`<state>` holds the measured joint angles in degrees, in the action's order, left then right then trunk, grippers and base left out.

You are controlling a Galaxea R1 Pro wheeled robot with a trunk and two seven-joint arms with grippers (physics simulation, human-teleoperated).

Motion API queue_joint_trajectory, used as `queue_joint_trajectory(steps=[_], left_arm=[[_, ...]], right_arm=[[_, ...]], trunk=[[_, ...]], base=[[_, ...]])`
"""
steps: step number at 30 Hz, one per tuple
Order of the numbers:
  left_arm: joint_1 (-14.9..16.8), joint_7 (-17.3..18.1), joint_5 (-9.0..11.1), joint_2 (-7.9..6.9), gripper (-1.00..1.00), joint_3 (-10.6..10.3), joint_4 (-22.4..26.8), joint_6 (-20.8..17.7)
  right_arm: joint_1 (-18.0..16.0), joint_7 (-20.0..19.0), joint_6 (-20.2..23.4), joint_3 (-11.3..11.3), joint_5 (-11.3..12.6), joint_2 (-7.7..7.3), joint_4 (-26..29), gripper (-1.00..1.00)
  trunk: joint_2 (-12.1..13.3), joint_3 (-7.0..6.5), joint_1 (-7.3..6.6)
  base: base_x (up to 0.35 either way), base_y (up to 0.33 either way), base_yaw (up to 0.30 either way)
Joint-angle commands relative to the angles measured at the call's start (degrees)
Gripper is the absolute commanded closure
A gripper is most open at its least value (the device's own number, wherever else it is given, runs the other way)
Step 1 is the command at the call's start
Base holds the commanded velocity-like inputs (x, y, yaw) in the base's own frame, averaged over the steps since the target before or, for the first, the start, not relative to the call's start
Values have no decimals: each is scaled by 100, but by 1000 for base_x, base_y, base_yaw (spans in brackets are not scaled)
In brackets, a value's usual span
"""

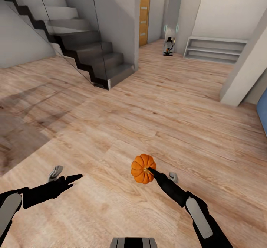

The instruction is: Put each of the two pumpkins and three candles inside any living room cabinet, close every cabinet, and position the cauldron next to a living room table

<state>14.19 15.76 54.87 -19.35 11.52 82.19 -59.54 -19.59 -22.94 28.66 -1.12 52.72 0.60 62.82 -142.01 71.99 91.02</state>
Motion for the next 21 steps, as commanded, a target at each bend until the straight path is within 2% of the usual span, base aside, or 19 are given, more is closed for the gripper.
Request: queue_joint_trajectory(steps=[1, 8, 21], left_arm=[[4, 59, -60, 1, -100, 6, -1, -23], [4, 59, -64, -6, -100, 16, -6, -23], [4, 59, -64, 2, -100, 39, -13, -23]], right_arm=[[-1, 0, 34, 6, 36, 1, 2, 100], [-1, 0, 34, 6, 36, 1, -5, 100], [-1, 0, 12, 6, 36, 9, -40, 100]], trunk=[[40, -8, -24], [321, -86, -177], [842, -233, -463]], base=[[-54, 0, 233], [-122, 0, 232], [-7, 0, 232]])
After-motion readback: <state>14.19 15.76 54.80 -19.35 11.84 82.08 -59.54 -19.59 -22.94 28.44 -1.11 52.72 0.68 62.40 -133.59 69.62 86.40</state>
